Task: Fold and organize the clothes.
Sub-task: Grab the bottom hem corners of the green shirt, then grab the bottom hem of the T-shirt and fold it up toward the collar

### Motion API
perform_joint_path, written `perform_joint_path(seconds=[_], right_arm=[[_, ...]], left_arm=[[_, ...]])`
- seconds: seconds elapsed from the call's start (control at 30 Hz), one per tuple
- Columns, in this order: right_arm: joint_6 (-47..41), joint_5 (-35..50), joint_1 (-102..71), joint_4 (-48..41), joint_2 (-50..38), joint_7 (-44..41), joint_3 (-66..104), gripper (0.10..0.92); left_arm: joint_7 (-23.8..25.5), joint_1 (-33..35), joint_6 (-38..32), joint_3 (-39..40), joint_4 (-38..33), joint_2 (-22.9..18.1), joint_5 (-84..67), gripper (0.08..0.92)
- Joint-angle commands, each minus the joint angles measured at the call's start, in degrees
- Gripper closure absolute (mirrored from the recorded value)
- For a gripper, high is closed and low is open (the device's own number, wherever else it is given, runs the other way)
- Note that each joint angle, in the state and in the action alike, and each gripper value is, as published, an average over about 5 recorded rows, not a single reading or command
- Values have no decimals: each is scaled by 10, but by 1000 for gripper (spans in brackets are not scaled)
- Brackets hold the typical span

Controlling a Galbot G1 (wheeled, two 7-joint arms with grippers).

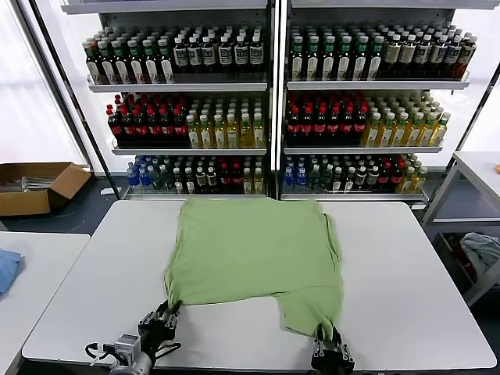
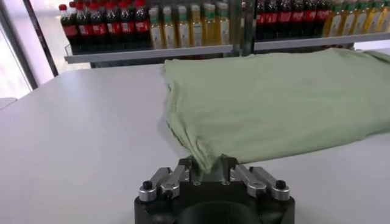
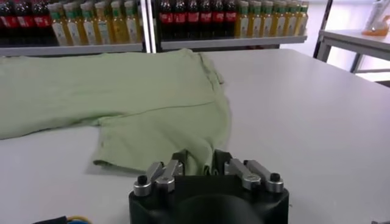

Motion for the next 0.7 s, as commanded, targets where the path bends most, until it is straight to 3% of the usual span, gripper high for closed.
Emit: perform_joint_path(seconds=[0.03, 0.13, 0.27, 0.7], right_arm=[[13, 12, -1, -23, 0, 2, -1, 848], [20, 21, 1, -27, -3, -5, 3, 905], [42, 17, 5, -7, -8, -27, 11, 914], [118, -91, 45, 90, -17, -107, 23, 914]], left_arm=[[-9, -14, -8, -1, 32, -4, -4, 741], [-14, -18, -24, -2, 35, -6, -8, 827], [-18, -18, -55, -3, 19, -10, -15, 905], [-18, -40, -116, -15, -63, -17, -81, 916]])
